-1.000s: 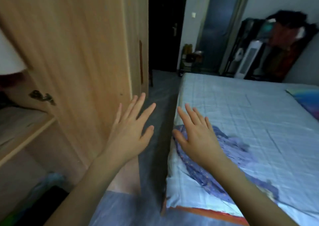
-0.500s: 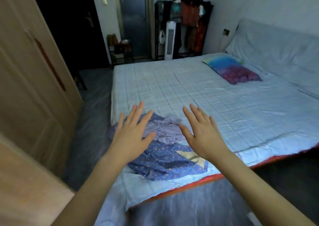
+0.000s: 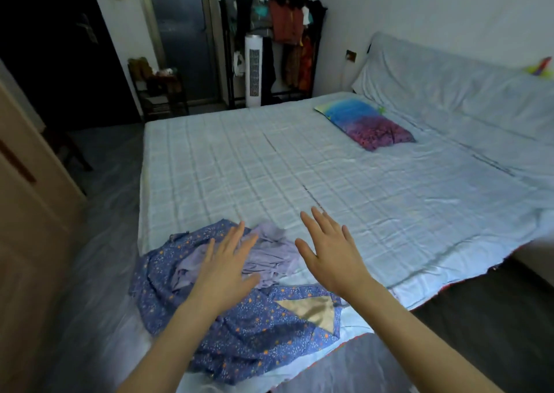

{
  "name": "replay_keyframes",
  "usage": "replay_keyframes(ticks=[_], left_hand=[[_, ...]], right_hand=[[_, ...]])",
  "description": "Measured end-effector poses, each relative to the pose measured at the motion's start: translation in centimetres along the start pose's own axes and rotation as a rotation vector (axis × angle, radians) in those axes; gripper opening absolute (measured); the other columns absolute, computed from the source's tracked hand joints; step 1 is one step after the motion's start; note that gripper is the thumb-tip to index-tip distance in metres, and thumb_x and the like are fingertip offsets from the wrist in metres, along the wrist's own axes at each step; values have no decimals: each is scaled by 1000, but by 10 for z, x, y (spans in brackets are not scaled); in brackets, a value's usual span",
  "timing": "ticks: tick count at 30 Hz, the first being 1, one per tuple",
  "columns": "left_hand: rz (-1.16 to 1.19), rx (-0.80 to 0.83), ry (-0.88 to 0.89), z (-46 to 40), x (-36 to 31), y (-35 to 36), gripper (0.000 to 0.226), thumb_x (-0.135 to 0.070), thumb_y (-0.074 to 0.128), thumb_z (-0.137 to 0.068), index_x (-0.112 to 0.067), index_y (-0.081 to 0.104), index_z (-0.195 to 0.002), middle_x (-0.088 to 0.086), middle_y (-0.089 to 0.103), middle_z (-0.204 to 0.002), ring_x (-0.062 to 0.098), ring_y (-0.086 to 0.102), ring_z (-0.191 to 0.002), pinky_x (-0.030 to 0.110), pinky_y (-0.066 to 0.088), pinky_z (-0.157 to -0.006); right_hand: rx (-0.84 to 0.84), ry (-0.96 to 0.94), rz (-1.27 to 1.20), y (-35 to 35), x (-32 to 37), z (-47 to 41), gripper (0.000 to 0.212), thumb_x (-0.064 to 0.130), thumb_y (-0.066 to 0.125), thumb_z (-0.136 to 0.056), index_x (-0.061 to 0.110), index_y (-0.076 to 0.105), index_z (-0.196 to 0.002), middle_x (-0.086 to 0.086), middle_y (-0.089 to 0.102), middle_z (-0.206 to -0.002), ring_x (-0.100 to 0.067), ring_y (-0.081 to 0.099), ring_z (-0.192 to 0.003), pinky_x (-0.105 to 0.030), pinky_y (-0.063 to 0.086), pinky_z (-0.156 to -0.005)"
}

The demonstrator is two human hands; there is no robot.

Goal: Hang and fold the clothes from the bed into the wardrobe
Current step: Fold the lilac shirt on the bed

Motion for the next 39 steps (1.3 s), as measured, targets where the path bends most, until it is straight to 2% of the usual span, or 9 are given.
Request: replay_keyframes(ticks=[3, 8, 12, 18, 22, 27, 35, 37, 39], left_hand=[[26, 41, -47, -38, 24, 12, 80, -57, 45, -92, -34, 2, -155, -6, -23, -160, 14, -12, -149, 45, -6, -120], [70, 92, -90, -100, 50, 34, 78, -52, 48, -94, -33, 3, -155, -4, -18, -162, 17, -9, -150, 43, -6, -119], [96, 168, -85, -140, 51, 61, 76, -48, 50, -95, -29, 9, -155, -1, -11, -163, 20, -3, -150, 45, 0, -121], [92, 266, -85, -181, 51, 104, 74, -50, 47, -94, -29, 9, -155, -1, -7, -163, 20, 4, -150, 44, 6, -120], [119, 436, -118, -196, 50, 150, 99, -70, 19, -63, -31, 21, -153, 0, 2, -164, 22, 17, -148, 39, 20, -116], [140, 574, -259, -217, 68, 217, 75, -54, 50, -87, -30, 23, -152, -2, 2, -164, 27, 21, -145, 42, 27, -115], [164, 782, -535, -227, 108, 344, 98, -63, 56, -86, -34, -8, -154, 3, -17, -162, 42, -12, -146, 57, 11, -118], [189, 826, -577, -223, 108, 372, 96, -62, 57, -86, -36, -7, -153, 3, -23, -160, 43, -16, -145, 59, 10, -118], [162, 802, -609, -226, 107, 385, 98, -65, 57, -84, -37, -6, -154, 4, -24, -160, 45, -16, -145, 59, 10, -116]], right_hand=[[40, 0, 10, 11, -5, -48, 66, 57, 23, -95, 29, 19, -153, 3, 11, -163, -18, 12, -149, -47, 12, -119], [117, -14, 51, 44, -17, -112, 72, 61, 16, -89, 28, 19, -153, 2, 13, -162, -19, 14, -148, -46, 15, -119], [175, -39, 41, 67, -29, -148, 60, 44, 38, -100, 26, 17, -154, 0, 11, -163, -21, 12, -149, -48, 15, -119], [226, -24, -5, 99, -57, -183, 59, 42, 39, -100, 23, 21, -153, -3, 14, -162, -23, 15, -148, -48, 18, -118], [310, -46, -34, 135, -75, -196, 60, 42, 39, -96, 22, 25, -152, -5, 18, -161, -25, 21, -146, -46, 23, -116], [426, -111, -79, 187, -106, -221, 58, 36, 44, -98, 20, 26, -151, -4, 18, -161, -23, 23, -144, -39, 26, -115], [733, -272, -33, 328, -162, -256, 66, 23, 47, -93, 21, 21, -153, -5, 24, -157, -29, 33, -137, -40, 40, -104], [905, -315, 9, 376, -179, -245, 68, 27, 46, -94, 21, 14, -155, -4, 17, -160, -28, 25, -143, -42, 36, -109], [1018, -345, 66, 420, -197, -226, 93, 42, 58, -87, 17, 0, -155, -9, 18, -161, -27, 24, -146, -42, 35, -111]])
Point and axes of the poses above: each hand's wrist, its own z-axis away from the middle knuckle, its own y-axis out of the palm, x = y × z, the point moved 9 cm from there along -z, towards the middle knuckle
